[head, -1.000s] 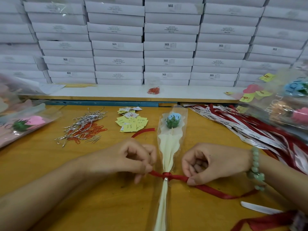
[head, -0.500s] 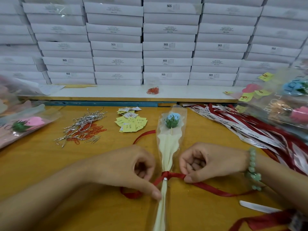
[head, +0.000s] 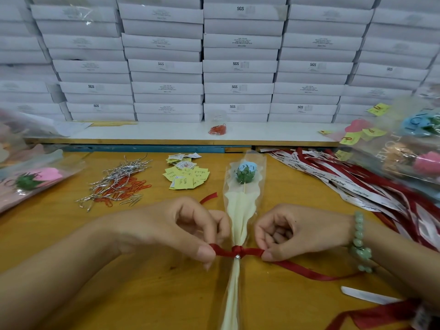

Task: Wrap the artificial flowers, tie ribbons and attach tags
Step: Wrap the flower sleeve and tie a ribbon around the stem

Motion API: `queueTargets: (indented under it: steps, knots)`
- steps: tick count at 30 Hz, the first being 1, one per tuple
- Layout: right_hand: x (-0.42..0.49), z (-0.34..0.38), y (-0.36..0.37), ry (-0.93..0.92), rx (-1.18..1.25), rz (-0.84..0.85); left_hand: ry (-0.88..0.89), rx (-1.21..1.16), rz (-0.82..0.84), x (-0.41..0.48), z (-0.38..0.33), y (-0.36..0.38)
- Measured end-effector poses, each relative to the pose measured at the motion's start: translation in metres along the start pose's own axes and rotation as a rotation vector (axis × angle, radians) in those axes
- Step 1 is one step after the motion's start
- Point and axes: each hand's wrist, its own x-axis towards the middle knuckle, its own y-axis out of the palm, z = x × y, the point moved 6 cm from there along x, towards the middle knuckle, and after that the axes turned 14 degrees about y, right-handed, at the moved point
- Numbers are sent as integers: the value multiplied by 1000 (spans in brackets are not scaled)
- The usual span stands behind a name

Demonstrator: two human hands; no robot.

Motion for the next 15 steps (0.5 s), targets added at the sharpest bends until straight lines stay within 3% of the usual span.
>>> queueTargets:
  steps: [5,10,15]
  knots:
    - [0,0,0,-1,-5,-7,131,-210,-28,3,-11,3]
    - [-1,2,0,-7,1,-16,194,-99,-300,6,1,-10]
    - [-3,3,-7,-51,102,-62,83,-130,-510,7,28,-10]
